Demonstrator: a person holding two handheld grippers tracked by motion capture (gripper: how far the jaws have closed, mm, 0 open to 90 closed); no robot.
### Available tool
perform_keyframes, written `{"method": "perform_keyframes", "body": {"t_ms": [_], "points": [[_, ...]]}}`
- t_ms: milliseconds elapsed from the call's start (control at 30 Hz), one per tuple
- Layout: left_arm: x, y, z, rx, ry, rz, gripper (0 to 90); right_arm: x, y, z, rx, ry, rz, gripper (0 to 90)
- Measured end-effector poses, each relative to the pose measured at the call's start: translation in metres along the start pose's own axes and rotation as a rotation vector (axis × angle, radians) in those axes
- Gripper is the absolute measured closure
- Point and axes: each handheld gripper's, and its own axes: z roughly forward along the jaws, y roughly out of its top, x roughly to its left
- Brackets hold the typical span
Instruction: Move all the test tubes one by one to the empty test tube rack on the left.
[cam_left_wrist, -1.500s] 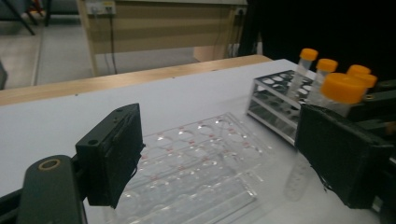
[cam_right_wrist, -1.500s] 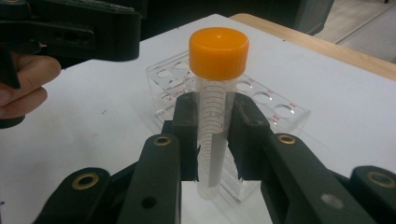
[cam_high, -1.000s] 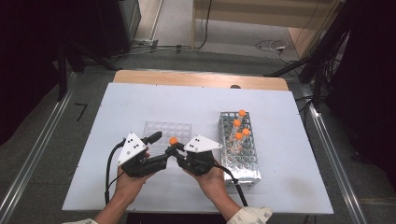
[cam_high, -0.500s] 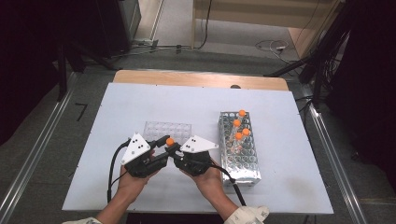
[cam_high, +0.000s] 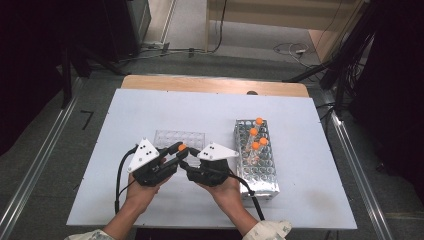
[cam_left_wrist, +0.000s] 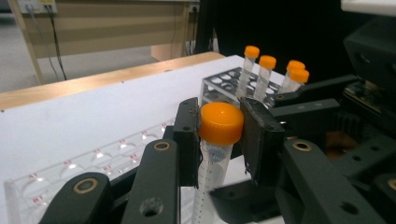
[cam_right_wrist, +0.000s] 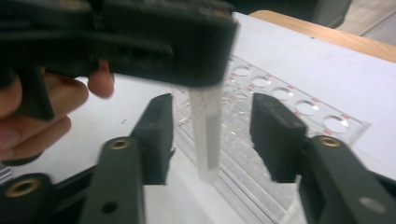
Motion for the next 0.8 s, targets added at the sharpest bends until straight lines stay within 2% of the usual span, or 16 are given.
{"method": "perform_keyframes", "body": {"t_ms": [33, 100, 133, 267, 467, 633, 800], "points": [[0.002, 0.002, 0.001, -0.005, 0.004, -0.007, 69.0, -0.002, 0.001, -0.004, -0.003, -0.014, 0.014, 39.8], [0.006, 0.004, 0.002, -0.009, 0.013, -0.016, 69.0, -0.002, 0.001, -0.006, -0.003, -0.023, 0.015, 37.6], [0.008, 0.006, 0.002, -0.015, 0.021, -0.021, 69.0, -0.002, 0.002, -0.009, -0.009, -0.054, 0.016, 32.0], [0.015, 0.011, 0.003, -0.029, 0.033, -0.046, 69.0, -0.003, 0.002, -0.017, -0.015, -0.089, 0.019, 26.6], [0.023, 0.023, -0.001, -0.066, 0.051, -0.056, 69.0, -0.005, 0.001, -0.024, -0.022, -0.101, 0.023, 25.3], [0.034, 0.031, -0.002, -0.082, 0.090, -0.068, 69.0, -0.005, 0.001, -0.028, -0.026, -0.102, 0.021, 25.3], [0.048, 0.034, -0.001, -0.083, 0.149, -0.065, 69.0, -0.005, 0.001, -0.032, -0.031, -0.109, 0.023, 25.3]]}}
